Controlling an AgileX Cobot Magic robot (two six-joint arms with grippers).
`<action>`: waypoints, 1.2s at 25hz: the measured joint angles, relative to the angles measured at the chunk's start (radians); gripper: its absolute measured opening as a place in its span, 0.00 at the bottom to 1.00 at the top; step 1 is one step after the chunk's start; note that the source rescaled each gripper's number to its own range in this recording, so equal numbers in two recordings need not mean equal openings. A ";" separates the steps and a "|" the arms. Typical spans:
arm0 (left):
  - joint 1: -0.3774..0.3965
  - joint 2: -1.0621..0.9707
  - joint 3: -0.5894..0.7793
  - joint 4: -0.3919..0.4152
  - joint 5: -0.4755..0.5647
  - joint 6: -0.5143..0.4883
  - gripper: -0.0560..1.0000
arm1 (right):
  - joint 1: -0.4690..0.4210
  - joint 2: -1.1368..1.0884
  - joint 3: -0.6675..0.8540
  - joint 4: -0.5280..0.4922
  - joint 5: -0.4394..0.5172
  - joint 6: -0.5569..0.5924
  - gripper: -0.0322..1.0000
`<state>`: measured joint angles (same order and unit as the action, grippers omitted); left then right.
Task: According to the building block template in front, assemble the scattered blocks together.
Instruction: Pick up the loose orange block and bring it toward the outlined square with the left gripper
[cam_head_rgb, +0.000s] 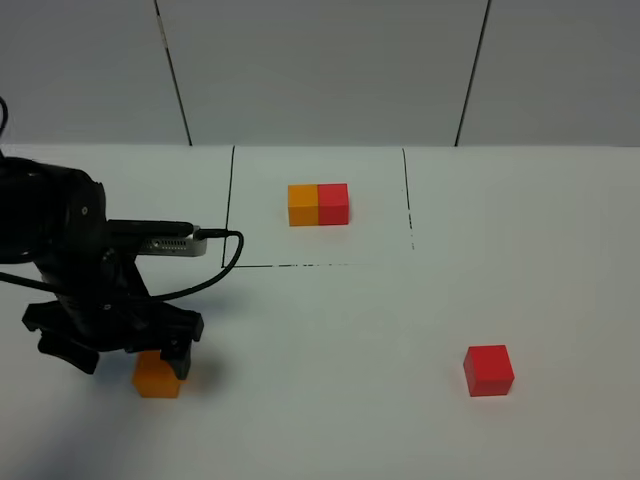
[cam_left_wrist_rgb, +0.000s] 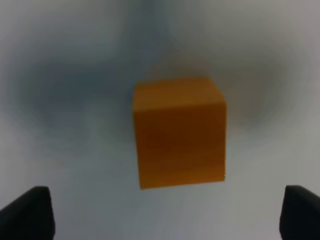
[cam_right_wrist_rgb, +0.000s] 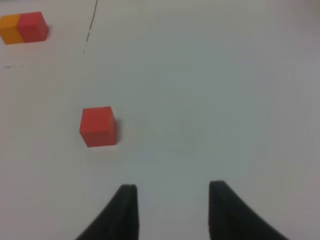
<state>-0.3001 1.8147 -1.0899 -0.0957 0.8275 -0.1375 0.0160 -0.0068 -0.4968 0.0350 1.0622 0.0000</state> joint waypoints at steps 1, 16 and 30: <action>0.000 0.003 0.016 -0.010 -0.024 -0.001 0.92 | 0.000 0.000 0.000 0.000 0.000 0.000 0.03; 0.000 0.023 0.094 -0.023 -0.203 -0.012 0.85 | 0.000 0.000 0.000 0.000 0.000 0.000 0.03; 0.000 0.120 0.100 -0.019 -0.264 -0.013 0.77 | 0.000 0.000 0.000 0.000 0.000 0.000 0.03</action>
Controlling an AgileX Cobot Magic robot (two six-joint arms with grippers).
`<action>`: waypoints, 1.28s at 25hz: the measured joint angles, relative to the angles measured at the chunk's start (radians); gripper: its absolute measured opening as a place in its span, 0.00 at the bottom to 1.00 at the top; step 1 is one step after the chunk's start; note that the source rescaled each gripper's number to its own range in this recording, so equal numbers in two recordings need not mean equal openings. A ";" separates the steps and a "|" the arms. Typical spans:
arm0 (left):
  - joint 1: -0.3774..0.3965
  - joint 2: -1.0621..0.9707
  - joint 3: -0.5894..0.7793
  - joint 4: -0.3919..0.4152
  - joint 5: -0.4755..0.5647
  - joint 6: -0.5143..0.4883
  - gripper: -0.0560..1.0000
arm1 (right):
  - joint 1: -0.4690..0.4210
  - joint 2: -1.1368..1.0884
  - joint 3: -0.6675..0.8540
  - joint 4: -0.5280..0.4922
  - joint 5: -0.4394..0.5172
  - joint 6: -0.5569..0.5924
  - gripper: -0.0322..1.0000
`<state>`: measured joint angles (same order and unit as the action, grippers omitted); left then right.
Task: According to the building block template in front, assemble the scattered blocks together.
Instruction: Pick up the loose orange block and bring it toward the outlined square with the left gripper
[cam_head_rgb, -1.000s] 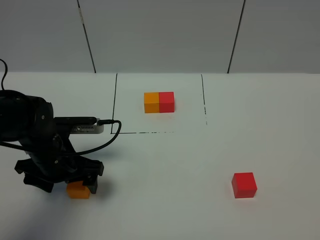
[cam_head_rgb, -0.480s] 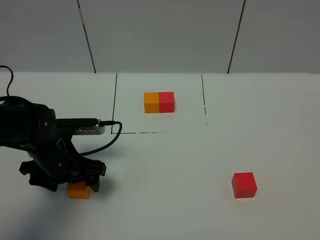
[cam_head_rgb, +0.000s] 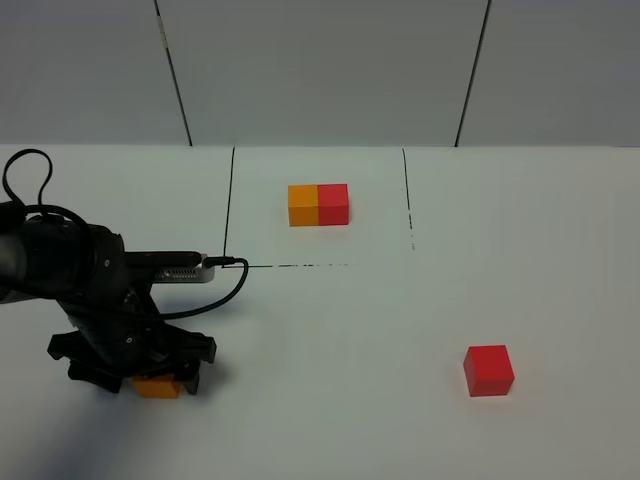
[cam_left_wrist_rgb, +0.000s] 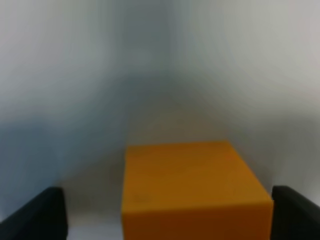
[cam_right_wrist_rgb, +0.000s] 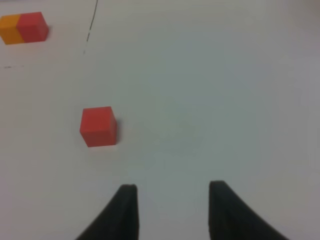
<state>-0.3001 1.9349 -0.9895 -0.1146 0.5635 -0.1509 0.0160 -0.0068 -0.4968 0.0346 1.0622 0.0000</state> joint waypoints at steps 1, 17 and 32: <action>0.000 0.003 -0.001 0.002 0.001 0.000 0.75 | 0.000 0.000 0.000 0.000 0.000 0.000 0.03; 0.000 -0.005 -0.015 0.012 0.075 0.087 0.23 | 0.000 0.000 0.000 0.000 0.000 0.000 0.03; -0.062 -0.128 -0.341 0.115 0.431 0.492 0.23 | 0.000 0.000 0.000 0.000 0.000 0.000 0.03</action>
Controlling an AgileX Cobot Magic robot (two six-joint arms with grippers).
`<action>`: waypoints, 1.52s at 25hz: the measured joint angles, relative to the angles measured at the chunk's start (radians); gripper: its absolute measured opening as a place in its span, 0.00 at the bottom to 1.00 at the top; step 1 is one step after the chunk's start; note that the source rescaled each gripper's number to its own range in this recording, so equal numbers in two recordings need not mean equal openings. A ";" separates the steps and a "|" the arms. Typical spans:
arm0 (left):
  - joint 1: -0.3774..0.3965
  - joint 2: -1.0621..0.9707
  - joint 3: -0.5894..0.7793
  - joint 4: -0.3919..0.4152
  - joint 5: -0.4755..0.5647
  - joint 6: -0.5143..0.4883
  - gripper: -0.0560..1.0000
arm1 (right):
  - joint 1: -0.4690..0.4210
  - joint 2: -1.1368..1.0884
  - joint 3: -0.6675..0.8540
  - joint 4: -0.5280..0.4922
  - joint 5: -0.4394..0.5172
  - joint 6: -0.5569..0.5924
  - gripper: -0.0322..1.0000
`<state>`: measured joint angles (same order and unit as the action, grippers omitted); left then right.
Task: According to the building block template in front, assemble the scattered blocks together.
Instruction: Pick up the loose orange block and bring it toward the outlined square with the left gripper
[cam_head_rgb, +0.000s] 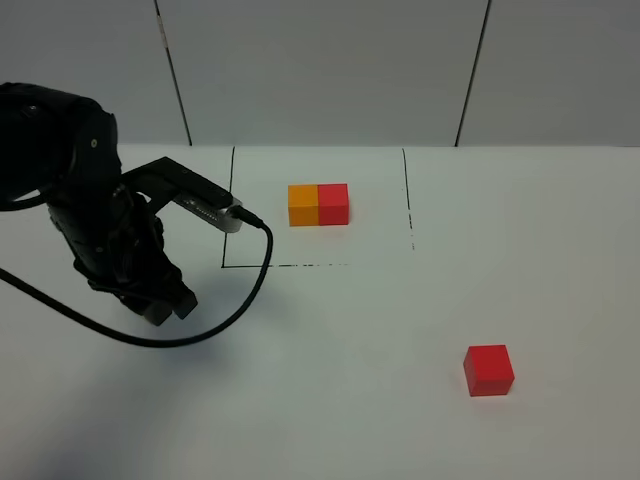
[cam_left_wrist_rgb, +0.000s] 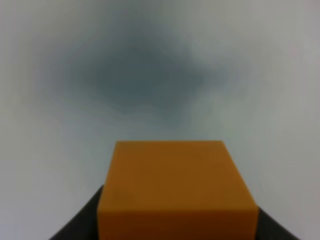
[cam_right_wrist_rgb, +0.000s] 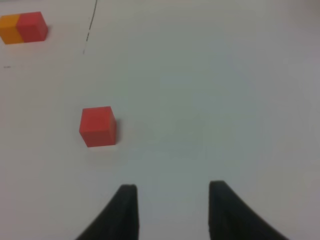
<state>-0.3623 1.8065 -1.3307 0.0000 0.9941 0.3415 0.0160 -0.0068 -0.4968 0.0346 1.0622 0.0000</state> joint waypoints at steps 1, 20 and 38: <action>-0.016 0.000 -0.009 0.013 0.004 0.039 0.23 | 0.000 0.000 0.000 0.000 0.000 0.000 0.03; -0.174 0.198 -0.121 0.065 -0.066 0.547 0.23 | 0.000 0.000 0.000 0.000 0.000 0.000 0.03; -0.236 0.452 -0.325 0.035 -0.080 0.650 0.23 | 0.000 0.000 0.000 0.000 0.000 0.000 0.03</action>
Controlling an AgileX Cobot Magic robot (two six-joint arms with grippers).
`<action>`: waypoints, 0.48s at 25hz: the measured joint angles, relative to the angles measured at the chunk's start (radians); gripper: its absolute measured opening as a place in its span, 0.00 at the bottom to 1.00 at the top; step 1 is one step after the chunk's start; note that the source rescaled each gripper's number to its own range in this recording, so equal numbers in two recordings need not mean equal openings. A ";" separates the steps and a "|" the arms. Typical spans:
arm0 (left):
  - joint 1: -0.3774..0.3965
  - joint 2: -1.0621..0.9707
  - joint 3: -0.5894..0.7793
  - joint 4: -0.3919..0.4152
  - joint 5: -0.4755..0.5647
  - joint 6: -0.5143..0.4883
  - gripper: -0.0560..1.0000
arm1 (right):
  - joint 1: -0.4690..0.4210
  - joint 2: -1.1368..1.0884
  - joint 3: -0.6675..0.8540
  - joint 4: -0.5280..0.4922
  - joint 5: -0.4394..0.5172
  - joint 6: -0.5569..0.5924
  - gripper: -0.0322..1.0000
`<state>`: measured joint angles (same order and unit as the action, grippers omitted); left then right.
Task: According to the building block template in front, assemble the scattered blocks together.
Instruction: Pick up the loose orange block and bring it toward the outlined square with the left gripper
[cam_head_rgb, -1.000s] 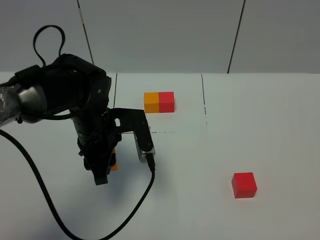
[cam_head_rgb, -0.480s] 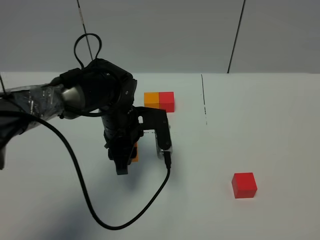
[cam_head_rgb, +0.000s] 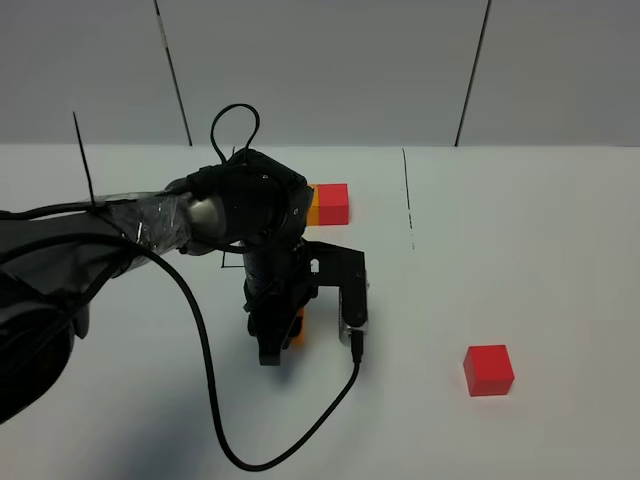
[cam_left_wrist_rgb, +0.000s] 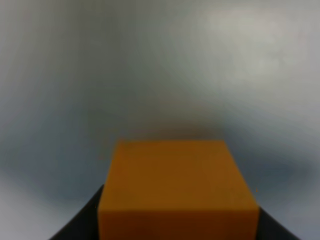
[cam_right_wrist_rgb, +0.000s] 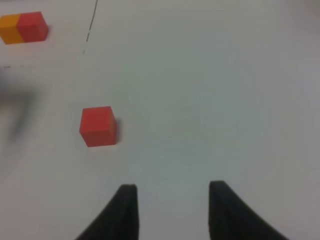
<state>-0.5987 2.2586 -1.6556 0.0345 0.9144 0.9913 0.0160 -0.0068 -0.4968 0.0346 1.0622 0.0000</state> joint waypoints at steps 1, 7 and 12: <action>0.000 0.003 0.000 0.000 -0.010 0.001 0.23 | 0.000 0.000 0.000 0.000 0.000 0.000 0.03; 0.000 0.009 0.000 0.000 -0.076 0.008 0.23 | 0.000 0.000 0.000 0.000 0.000 0.000 0.03; 0.000 0.032 -0.001 -0.001 -0.077 0.049 0.23 | 0.000 0.000 0.000 0.000 0.000 0.000 0.03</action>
<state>-0.5987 2.2905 -1.6566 0.0335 0.8374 1.0404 0.0160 -0.0068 -0.4968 0.0346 1.0622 0.0000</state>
